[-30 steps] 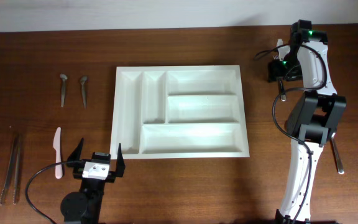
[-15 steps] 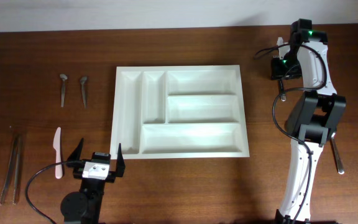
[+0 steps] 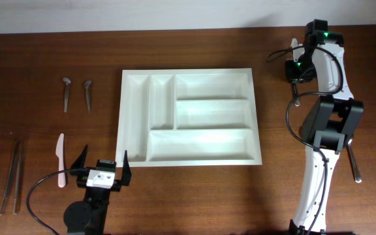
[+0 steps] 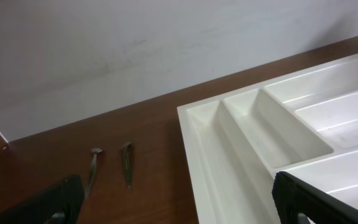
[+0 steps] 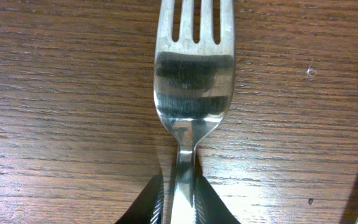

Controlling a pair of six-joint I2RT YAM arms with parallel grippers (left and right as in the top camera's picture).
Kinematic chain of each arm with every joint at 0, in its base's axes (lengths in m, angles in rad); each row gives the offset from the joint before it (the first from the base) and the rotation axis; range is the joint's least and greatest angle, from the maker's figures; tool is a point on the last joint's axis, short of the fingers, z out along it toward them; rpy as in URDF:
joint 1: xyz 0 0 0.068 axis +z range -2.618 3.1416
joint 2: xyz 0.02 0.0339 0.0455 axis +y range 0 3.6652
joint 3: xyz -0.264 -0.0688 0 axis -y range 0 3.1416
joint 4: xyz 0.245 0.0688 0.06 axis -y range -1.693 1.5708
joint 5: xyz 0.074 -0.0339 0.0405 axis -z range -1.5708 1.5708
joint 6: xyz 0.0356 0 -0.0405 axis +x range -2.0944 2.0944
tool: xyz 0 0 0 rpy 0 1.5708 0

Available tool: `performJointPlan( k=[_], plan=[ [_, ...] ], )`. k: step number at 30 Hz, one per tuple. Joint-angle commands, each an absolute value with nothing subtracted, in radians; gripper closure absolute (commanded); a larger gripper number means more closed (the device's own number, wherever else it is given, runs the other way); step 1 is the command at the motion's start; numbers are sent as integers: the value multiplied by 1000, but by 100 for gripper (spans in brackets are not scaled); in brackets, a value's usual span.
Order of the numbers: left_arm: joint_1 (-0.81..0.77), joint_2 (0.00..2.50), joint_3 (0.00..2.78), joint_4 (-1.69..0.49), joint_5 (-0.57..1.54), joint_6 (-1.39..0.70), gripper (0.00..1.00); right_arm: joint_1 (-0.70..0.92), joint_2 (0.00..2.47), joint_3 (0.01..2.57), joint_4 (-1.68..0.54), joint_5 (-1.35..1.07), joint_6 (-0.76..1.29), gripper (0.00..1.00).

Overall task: Pack container
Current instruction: 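Lower the right gripper and close it on the fork handle, then lift the fork and carry it left over the tray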

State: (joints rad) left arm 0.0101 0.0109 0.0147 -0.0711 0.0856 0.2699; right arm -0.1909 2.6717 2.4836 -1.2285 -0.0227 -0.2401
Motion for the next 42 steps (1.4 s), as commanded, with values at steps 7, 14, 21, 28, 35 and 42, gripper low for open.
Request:
performJointPlan(
  k=[7,14,21,28,35,42],
  plan=[
    [16,5,9,-74,82,278,1,-192,2706,2486,-1235,-6,-239,96],
    [16,5,9,-74,82,278,1,-191,2700,2494,-1253,-6,-239,96],
    [16,5,9,-74,82,278,1,-189,2671,2590,-1312,-37,-240,96],
    [16,5,9,-74,82,278,1,-178,2671,2859,-1465,-132,-239,96],
    [16,5,9,-74,82,278,1,-110,2671,3081,-1633,-136,-323,96],
    [16,5,9,-74,82,278,1,-7,2661,3128,-1699,-311,-526,96]
  ],
)
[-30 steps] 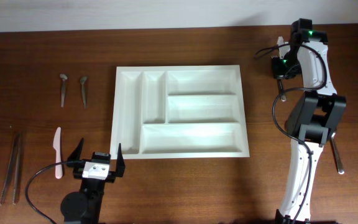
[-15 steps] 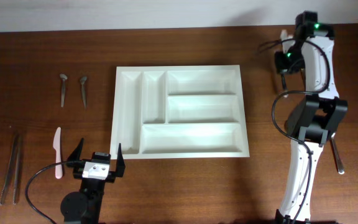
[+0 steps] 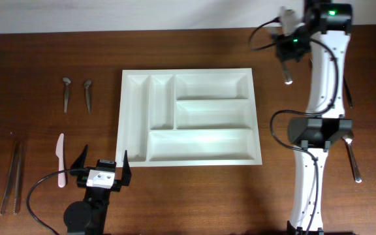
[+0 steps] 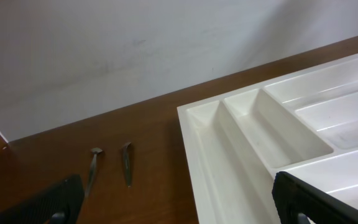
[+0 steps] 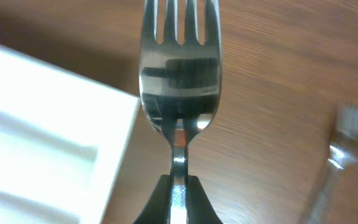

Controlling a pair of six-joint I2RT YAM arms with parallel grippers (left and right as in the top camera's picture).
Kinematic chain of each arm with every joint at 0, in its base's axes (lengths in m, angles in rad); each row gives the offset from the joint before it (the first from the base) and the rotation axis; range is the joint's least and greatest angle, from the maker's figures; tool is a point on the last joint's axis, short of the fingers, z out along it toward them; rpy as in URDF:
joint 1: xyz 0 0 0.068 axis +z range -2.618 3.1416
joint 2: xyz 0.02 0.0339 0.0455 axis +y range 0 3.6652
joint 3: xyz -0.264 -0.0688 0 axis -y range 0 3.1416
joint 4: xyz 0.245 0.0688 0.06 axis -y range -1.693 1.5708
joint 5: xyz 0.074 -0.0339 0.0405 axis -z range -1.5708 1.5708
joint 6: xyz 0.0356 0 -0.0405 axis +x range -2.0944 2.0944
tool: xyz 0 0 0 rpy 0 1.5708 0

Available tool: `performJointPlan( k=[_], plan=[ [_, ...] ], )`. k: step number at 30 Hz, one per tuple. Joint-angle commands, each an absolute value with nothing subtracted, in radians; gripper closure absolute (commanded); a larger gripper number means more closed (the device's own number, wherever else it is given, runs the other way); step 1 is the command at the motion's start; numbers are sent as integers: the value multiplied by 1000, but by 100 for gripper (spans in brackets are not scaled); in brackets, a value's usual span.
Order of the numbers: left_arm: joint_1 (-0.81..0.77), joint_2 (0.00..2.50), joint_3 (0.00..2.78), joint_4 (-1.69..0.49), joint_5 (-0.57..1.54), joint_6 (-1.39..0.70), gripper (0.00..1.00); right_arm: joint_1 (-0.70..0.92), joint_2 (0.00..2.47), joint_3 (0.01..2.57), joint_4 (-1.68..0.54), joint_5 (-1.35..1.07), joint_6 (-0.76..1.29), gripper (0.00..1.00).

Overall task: Pack container
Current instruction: 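Lift the fork and carry it left over the tray, then lower the fork into the middle compartment and open the right gripper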

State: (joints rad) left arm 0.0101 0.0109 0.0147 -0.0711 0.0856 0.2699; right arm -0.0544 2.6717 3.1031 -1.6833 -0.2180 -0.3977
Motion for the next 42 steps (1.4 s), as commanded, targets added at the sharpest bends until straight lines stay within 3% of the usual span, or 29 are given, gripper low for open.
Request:
performJointPlan(
  k=[1,6,16,28,42],
  plan=[
    [16,5,9,-74,82,278,1,10,2661,3127,-1699,-303,-529,96],
    [16,5,9,-74,82,278,1,104,2653,3127,-1699,-305,-622,96],
    [16,5,9,-74,82,278,1,266,2514,3097,-1699,-184,-577,96],
    [16,5,8,-74,82,278,1,306,2159,2411,-1699,-146,-691,96],
    [16,5,9,-74,82,278,1,294,2163,2234,-1687,-230,-1011,96]
  ],
)
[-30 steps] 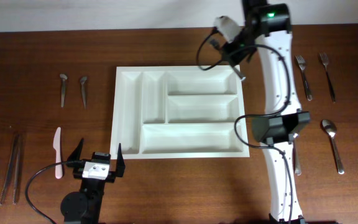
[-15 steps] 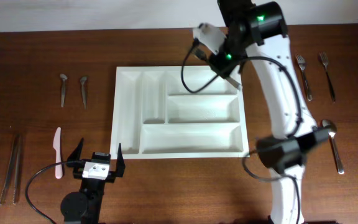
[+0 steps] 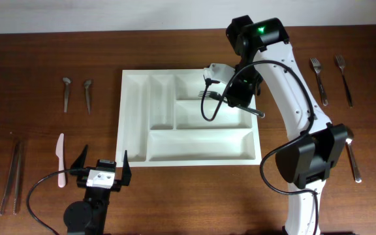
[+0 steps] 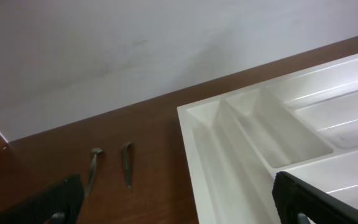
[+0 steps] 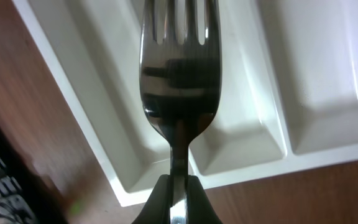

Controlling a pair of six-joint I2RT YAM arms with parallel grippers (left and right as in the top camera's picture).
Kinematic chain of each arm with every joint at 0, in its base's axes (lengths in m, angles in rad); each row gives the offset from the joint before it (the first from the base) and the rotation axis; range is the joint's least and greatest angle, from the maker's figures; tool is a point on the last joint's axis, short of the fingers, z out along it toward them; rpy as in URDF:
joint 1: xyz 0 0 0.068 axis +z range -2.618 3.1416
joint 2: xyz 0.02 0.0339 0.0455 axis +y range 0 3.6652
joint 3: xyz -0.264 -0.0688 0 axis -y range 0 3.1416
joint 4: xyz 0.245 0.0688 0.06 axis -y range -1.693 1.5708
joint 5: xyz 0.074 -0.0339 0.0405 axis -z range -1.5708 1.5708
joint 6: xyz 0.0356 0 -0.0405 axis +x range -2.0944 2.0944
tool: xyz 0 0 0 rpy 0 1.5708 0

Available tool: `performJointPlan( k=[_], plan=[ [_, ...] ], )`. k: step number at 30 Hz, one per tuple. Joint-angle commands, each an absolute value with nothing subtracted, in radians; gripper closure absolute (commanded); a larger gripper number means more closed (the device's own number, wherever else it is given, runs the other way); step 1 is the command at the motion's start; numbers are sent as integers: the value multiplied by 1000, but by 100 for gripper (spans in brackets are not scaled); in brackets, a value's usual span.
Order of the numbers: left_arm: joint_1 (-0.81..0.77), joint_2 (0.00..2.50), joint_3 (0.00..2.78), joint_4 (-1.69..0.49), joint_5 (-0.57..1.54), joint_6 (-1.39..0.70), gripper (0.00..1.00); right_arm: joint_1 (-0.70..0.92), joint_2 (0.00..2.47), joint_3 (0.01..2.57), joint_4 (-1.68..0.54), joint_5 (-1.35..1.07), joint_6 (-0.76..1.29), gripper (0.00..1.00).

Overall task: Pack container
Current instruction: 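Lower the fork into the middle compartment and open the right gripper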

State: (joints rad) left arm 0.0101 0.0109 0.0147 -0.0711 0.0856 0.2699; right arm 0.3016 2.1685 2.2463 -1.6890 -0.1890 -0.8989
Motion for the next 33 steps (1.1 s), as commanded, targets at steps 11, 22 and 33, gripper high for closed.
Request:
performJointPlan(
  k=[11,22,33],
  plan=[
    [16,5,8,-74,82,278,1,295,2168,2105,-1607,-244,-1179,96],
    [16,5,9,-74,82,278,1,308,2168,2021,-1456,-301,-1227,96],
    [16,5,8,-74,82,278,1,326,2230,1990,-1415,-299,-1227,96]
  ],
)
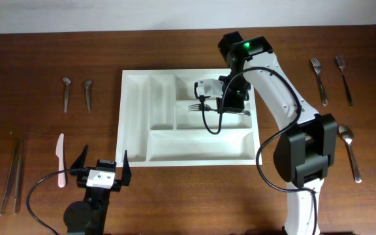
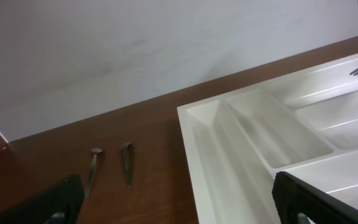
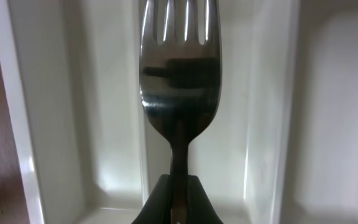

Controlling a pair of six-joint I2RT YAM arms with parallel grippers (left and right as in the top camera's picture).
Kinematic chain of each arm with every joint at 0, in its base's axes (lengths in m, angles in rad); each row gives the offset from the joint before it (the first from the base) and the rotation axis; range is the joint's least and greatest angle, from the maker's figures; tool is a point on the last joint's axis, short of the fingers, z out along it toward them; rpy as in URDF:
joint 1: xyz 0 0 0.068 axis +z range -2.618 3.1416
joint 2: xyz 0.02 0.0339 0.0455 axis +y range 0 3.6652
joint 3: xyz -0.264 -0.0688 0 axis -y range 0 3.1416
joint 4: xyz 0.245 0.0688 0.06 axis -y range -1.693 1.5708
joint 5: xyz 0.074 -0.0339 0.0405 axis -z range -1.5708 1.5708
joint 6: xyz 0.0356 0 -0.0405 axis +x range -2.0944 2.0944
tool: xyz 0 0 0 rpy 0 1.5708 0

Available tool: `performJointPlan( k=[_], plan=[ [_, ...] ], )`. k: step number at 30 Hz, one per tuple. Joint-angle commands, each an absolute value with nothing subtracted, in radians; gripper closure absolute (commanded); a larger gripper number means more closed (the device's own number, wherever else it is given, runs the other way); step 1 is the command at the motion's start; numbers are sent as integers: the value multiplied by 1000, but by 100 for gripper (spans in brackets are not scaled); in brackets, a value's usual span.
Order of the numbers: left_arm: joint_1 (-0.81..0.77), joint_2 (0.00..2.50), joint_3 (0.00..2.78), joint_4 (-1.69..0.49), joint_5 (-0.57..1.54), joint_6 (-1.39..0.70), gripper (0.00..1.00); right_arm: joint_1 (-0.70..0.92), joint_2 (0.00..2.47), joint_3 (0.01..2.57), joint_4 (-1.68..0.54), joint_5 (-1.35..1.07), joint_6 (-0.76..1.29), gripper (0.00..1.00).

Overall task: Pack container
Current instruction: 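Lower the fork into the middle compartment and open the right gripper, then move the right gripper back right over the next fork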

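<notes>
A white divided tray lies mid-table. My right gripper is shut on the handle of a metal fork. It holds the fork lengthwise low over the tray's middle right compartment, tines pointing left. In the right wrist view the fork runs along that compartment above the shut right gripper; contact with the floor cannot be told. My left gripper stands open and holds nothing near the tray's front left corner. In the left wrist view the left gripper faces the tray.
Two forks lie at the back right and spoons at the right edge. On the left are two small metal pieces, a white plastic knife and long metal tongs.
The right gripper has carried the fork from above the divider between the tray's top right and middle right compartments down and left into line over the middle right compartment. The left arm has not moved.
The right gripper was shut on a fork lying on the table at the back right. Then it held the fork in the air past the tray's right edge, then above the tray's right side, and now low over the middle right compartment. The left gripper stayed open and still.
</notes>
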State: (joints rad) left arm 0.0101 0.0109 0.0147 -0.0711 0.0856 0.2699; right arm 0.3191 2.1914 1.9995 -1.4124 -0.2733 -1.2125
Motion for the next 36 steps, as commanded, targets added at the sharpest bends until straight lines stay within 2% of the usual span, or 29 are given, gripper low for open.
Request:
performJointPlan(
  k=[1,17,19,23,26,33,34,35,36],
  plan=[
    [16,5,9,-74,82,278,1,326,2235,1990,-1415,-296,-1227,96],
    [16,5,9,-74,82,278,1,326,2297,1991,-1389,-296,-1223,95],
    [16,5,9,-74,82,278,1,326,2297,1991,-1390,-296,-1223,90],
    [16,5,9,-74,82,278,1,326,2297,1991,-1389,-296,-1222,89],
    [16,5,9,-74,82,278,1,326,2297,1991,-1388,-296,-1215,82],
    [16,5,9,-74,82,278,1,326,2297,1993,-1367,-294,-1168,81],
    [16,5,9,-74,82,278,1,326,2297,2000,-1368,-291,-1156,73],
    [16,5,9,-74,82,278,1,326,2297,2017,-1367,-282,-1120,28],
    [16,5,9,-74,82,278,1,326,2297,2038,-1367,-271,-1086,1]
  ],
)
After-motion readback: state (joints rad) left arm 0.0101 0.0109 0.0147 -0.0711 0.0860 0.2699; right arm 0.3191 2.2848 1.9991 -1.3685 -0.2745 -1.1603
